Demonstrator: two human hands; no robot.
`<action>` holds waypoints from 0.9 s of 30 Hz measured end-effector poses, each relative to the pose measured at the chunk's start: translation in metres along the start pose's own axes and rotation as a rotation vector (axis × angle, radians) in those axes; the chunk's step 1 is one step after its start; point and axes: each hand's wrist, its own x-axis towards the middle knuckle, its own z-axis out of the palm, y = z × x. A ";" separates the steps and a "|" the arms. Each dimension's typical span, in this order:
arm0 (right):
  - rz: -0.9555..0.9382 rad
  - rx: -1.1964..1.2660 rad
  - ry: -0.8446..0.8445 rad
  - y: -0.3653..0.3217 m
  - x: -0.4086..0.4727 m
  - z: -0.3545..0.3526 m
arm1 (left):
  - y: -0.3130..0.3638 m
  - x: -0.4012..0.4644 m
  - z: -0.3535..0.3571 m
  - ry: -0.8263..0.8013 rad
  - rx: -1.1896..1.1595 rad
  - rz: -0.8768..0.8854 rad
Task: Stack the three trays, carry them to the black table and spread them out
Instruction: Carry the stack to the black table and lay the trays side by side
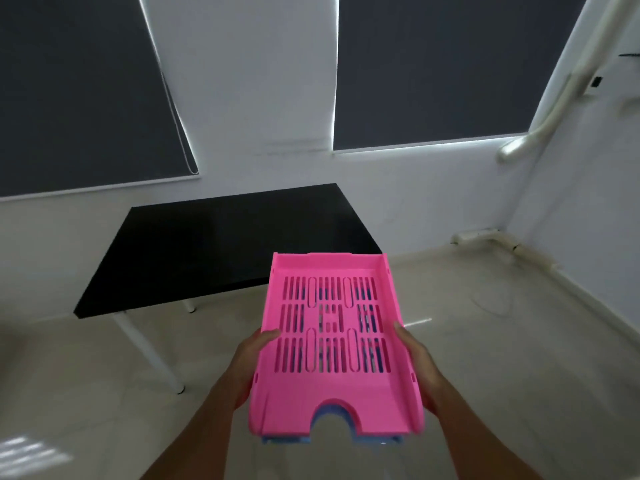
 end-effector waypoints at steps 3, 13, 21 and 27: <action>0.006 -0.044 -0.054 -0.016 0.054 0.026 | 0.024 0.032 -0.024 0.037 -0.016 0.019; 0.067 -0.101 -0.197 -0.076 0.243 0.095 | 0.096 0.154 -0.085 0.168 -0.156 0.024; 0.165 -0.115 -0.245 -0.092 0.356 0.148 | 0.118 0.238 -0.136 0.292 -0.209 -0.023; 0.216 -0.092 -0.201 -0.102 0.438 0.194 | 0.138 0.318 -0.187 0.307 -0.240 -0.059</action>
